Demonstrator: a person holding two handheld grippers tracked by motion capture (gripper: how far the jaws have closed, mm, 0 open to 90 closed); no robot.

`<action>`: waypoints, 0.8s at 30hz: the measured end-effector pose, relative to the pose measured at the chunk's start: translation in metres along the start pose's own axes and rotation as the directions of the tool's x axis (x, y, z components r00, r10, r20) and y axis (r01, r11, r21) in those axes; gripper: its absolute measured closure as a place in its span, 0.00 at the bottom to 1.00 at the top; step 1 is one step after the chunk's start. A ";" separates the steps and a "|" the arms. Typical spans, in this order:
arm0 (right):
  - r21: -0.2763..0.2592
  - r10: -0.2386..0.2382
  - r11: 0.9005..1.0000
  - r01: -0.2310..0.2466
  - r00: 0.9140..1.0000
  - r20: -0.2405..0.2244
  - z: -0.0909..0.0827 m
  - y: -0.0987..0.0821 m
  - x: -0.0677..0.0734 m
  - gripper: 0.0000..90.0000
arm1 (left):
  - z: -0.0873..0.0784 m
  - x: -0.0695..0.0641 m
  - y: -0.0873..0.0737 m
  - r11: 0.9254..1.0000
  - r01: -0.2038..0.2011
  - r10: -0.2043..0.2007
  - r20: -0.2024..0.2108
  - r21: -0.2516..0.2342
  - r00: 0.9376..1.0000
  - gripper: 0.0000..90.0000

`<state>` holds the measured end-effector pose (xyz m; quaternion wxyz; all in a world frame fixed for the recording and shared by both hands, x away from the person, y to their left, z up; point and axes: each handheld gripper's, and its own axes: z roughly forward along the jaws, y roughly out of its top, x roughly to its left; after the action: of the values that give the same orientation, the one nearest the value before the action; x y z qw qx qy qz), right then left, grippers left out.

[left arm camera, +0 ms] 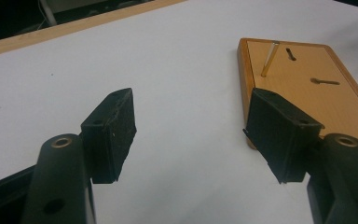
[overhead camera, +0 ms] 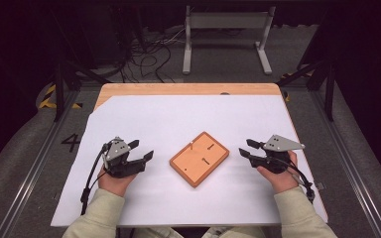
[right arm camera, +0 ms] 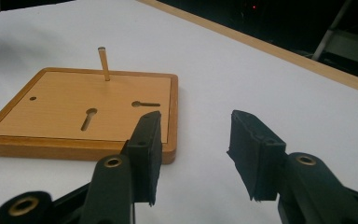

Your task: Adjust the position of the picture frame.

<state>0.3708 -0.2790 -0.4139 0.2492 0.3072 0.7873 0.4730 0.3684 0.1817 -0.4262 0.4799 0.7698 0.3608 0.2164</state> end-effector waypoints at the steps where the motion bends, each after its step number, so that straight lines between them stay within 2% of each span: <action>1: -0.003 -0.006 1.000 0.006 1.000 0.002 -0.001 0.001 0.000 0.61 | 0.000 0.000 0.000 1.000 0.005 -0.005 0.005 0.000 1.000 0.37; 2: -0.006 -0.009 1.000 0.009 1.000 0.002 -0.001 0.001 0.001 0.63 | 0.000 0.001 0.001 1.000 0.004 -0.004 0.007 0.003 1.000 0.38; 5: -0.010 -0.015 1.000 0.015 1.000 -0.001 -0.003 0.002 0.000 0.63 | 0.000 0.000 0.001 1.000 0.003 -0.003 0.011 0.005 1.000 0.39; 10: -0.011 0.010 1.000 -0.010 1.000 -0.003 -0.004 0.001 -0.002 0.63 | 0.002 0.000 0.004 1.000 -0.004 0.003 0.030 0.020 1.000 0.42; 12: -0.014 0.021 1.000 -0.021 1.000 -0.003 -0.005 0.000 -0.004 0.64 | 0.003 -0.001 0.005 0.999 -0.001 0.000 0.042 0.033 0.999 0.45; 14: -0.010 0.025 1.000 -0.025 1.000 -0.005 -0.007 0.000 -0.004 0.66 | 0.003 -0.001 0.005 0.999 0.002 -0.004 0.051 0.042 0.999 0.52; 15: -0.010 0.025 1.000 -0.025 1.000 -0.005 -0.007 0.000 -0.004 0.66 | 0.004 -0.001 0.005 0.999 -0.001 -0.002 0.057 0.046 0.998 0.52; 16: -0.011 0.028 1.000 -0.028 1.000 -0.005 -0.008 0.000 -0.005 0.66 | 0.005 -0.001 0.007 0.999 0.000 -0.004 0.073 0.053 0.997 0.63; 17: -0.011 0.030 0.999 -0.030 1.000 -0.009 -0.009 0.000 -0.005 0.66 | 0.005 -0.001 0.007 0.999 0.000 -0.004 0.073 0.053 0.997 0.67; 18: -0.011 0.030 0.999 -0.030 1.000 -0.009 -0.009 0.000 -0.005 0.66 | 0.006 -0.002 0.008 0.998 -0.003 -0.001 0.077 0.062 0.997 0.67; 19: -0.004 0.035 0.999 -0.035 0.999 -0.008 -0.010 -0.001 -0.006 0.67 | 0.006 -0.002 0.009 0.998 -0.014 0.008 0.085 0.066 0.996 0.82; 21: 0.000 0.049 0.999 -0.049 0.999 -0.011 -0.011 -0.002 -0.007 0.68 | 0.009 -0.005 0.011 0.996 -0.044 0.037 0.093 0.082 0.995 0.95; 22: 0.000 0.052 0.999 -0.052 0.999 -0.012 -0.012 -0.003 -0.007 0.69 | 0.010 -0.006 0.011 0.995 -0.044 0.036 0.097 0.086 0.995 0.99; 24: 0.001 0.056 0.998 -0.056 0.998 -0.012 -0.013 -0.003 -0.008 0.69 | 0.012 -0.007 0.012 0.995 -0.036 0.025 0.107 0.094 0.994 0.99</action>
<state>0.3668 -0.2930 -0.4103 0.2310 0.3263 0.7799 0.4815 0.3755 0.1660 -0.4209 0.4574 0.8078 0.3332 0.1652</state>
